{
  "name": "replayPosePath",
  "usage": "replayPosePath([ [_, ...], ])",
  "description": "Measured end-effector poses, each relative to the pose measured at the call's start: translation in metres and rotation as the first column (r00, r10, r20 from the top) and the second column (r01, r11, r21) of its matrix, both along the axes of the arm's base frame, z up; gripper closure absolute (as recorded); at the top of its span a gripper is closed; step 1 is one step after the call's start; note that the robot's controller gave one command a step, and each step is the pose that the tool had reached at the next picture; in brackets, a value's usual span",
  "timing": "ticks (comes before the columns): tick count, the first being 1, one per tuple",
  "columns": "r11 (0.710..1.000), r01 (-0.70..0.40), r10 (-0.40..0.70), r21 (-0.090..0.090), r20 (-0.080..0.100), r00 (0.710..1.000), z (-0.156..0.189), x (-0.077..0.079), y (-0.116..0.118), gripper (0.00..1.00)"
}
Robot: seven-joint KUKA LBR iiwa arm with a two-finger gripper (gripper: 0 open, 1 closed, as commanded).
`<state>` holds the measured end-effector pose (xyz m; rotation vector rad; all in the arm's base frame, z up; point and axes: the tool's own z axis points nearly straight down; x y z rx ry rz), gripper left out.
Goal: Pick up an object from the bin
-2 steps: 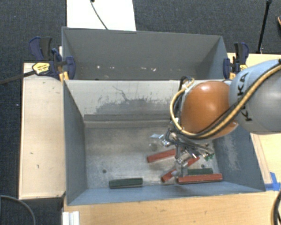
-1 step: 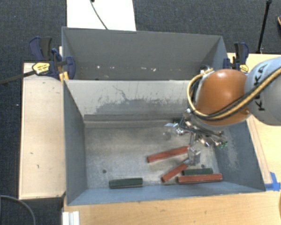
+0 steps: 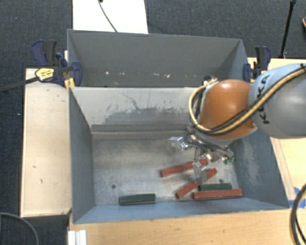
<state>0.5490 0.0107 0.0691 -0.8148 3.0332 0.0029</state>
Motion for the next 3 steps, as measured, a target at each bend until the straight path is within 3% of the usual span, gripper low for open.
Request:
replayPosePath([
  [1, 1.0, 0.005, -0.005, -0.001, 0.001, 1.0, 0.001, 0.001, 0.0, 0.0],
  [2, 1.0, 0.009, -0.009, -0.001, 0.0, 1.0, 0.001, 0.001, 0.0, 1.0],
  [3, 1.0, 0.02, -0.02, -0.001, 0.008, 1.0, 0.062, 0.002, 0.001, 1.0],
])
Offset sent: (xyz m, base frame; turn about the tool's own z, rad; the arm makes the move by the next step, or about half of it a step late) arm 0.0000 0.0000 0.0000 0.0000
